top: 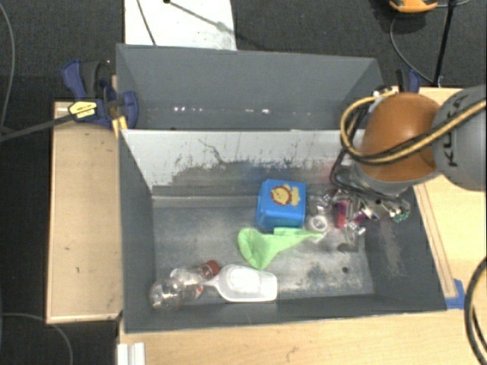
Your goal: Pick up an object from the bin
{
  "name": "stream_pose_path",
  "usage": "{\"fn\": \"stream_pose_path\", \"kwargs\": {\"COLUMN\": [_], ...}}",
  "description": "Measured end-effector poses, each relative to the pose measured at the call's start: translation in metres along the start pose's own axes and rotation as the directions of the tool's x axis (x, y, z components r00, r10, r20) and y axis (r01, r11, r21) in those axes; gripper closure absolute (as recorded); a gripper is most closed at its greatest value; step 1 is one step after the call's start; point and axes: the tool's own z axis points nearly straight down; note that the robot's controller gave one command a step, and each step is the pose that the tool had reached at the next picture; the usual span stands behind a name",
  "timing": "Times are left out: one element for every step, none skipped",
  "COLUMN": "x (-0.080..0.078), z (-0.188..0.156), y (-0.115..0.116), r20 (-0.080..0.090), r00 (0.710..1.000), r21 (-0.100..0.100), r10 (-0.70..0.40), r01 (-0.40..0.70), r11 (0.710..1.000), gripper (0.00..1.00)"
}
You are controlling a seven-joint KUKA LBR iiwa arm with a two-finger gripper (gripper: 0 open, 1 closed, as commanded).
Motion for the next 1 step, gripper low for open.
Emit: {"fn": "stream_pose_path", "kwargs": {"x": [-0.0117], "z": [0.0287], "y": [0.0699], "r20": [0.004], "r00": [0.996], "r21": [0.002], "r10": [-0.084], "r01": [0.084], "r11": [0.996], "gripper": [0.00]}}
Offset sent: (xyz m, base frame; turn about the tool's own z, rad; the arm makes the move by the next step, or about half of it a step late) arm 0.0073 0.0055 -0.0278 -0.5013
